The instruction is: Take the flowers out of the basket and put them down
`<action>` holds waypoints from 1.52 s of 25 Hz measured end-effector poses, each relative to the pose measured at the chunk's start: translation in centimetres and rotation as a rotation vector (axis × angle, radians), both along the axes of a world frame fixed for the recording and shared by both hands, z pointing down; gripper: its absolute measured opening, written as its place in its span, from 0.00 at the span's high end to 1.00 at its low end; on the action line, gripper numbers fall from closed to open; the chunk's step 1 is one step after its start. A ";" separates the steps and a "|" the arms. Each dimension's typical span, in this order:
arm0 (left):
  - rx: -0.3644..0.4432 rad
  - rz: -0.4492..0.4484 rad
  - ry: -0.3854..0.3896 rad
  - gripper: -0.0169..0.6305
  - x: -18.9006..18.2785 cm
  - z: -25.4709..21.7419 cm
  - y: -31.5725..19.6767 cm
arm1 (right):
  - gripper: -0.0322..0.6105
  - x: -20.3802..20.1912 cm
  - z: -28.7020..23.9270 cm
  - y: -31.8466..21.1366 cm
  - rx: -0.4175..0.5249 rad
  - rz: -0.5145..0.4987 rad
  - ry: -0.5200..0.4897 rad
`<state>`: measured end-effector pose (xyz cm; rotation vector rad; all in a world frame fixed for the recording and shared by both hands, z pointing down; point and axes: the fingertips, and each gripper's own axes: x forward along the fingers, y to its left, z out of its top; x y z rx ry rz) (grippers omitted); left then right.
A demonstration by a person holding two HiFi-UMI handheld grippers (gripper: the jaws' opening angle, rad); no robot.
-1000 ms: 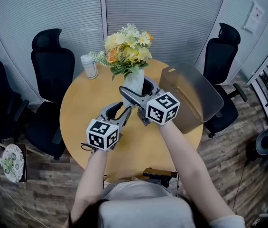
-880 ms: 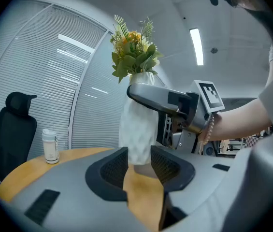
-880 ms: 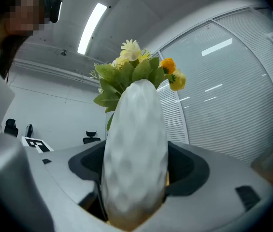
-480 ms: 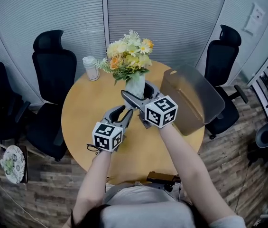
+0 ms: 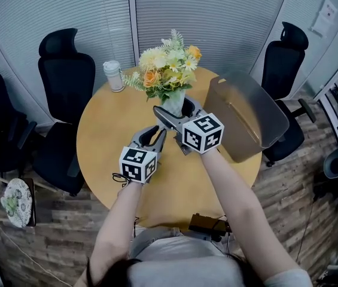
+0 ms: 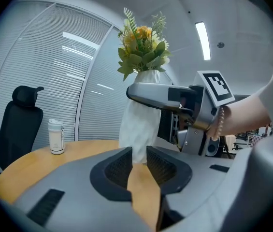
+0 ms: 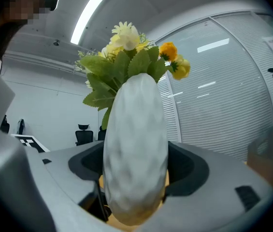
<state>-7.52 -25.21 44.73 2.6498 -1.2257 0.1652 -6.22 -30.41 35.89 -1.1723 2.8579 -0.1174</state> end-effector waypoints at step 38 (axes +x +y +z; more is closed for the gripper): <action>-0.174 0.039 -0.018 0.82 -0.5 11.5 -3.1 | 0.37 -1.6 11.6 -3.0 -0.055 0.008 0.147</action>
